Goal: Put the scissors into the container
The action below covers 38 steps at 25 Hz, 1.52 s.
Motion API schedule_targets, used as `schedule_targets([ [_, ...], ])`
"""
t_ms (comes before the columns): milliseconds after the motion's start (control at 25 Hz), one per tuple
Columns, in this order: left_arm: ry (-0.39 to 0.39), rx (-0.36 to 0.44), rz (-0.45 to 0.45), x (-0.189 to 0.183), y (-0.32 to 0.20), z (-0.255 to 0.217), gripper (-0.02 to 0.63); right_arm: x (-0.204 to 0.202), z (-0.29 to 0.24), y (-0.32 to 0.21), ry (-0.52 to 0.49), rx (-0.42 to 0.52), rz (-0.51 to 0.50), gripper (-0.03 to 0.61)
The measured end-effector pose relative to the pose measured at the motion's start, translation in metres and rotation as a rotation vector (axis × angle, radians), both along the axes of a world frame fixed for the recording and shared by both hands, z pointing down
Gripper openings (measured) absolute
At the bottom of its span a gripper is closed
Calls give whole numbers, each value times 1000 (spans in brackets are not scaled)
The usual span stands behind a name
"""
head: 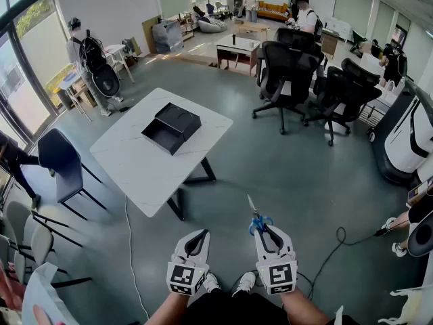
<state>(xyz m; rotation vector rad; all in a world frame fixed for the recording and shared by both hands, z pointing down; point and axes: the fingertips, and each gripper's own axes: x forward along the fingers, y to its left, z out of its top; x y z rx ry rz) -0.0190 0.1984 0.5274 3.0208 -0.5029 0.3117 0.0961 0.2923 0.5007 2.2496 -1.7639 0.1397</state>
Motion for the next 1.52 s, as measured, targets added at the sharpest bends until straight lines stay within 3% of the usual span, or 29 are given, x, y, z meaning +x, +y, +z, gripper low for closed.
schedule_targets([
  [240,15,8,-15,-13,-15,-5,9,-11,-1,-13,0,3,-8,81],
  [760,-6,-19,43,-61,-34,12,9,-59,-8,-48,-35,43,7,83],
  [1000,7,-15,9,-73,-53,11,9,-65,-6,-64,-51,49,-14,83],
  [1520,15,5,-120,-38,-104,-2,9,-24,-3,-125,-80,24,-110,83],
])
